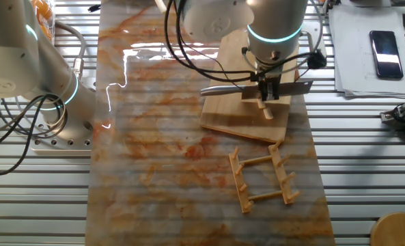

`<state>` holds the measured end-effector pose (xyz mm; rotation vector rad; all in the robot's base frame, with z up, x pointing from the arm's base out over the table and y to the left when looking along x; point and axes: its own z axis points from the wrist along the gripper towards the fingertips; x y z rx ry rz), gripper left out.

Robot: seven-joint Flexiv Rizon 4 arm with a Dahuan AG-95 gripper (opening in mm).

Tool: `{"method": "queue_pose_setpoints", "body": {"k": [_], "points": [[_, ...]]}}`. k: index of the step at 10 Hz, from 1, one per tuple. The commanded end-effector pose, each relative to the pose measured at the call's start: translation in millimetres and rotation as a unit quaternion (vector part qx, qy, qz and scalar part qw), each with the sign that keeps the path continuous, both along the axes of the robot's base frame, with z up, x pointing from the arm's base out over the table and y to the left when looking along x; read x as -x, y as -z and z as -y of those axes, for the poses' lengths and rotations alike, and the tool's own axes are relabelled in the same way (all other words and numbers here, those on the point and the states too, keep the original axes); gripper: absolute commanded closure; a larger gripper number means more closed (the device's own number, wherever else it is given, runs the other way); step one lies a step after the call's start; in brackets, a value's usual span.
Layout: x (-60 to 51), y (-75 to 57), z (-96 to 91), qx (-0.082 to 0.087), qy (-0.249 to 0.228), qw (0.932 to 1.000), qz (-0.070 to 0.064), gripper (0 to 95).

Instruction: Chop the scallions

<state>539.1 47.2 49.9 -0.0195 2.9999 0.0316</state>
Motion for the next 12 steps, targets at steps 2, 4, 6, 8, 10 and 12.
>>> {"method": "queue_pose_setpoints", "body": {"k": [2, 4, 6, 8, 10, 12], "points": [[0.7, 3.0, 0.3, -0.007, -0.002, 1.0, 0.001, 95.0], [4.5, 6.1, 4.6, -0.002, -0.002, 0.9999, -0.011, 95.0], [14.5, 19.4, 16.1, -0.021, -0.004, 0.9995, -0.022, 95.0], [14.4, 19.6, 16.3, -0.033, 0.002, 0.9986, -0.041, 95.0], [15.6, 31.5, 24.2, -0.011, -0.01, 0.999, -0.042, 95.0], [14.6, 41.6, 27.3, -0.017, -0.014, 0.9989, -0.04, 95.0]]}}
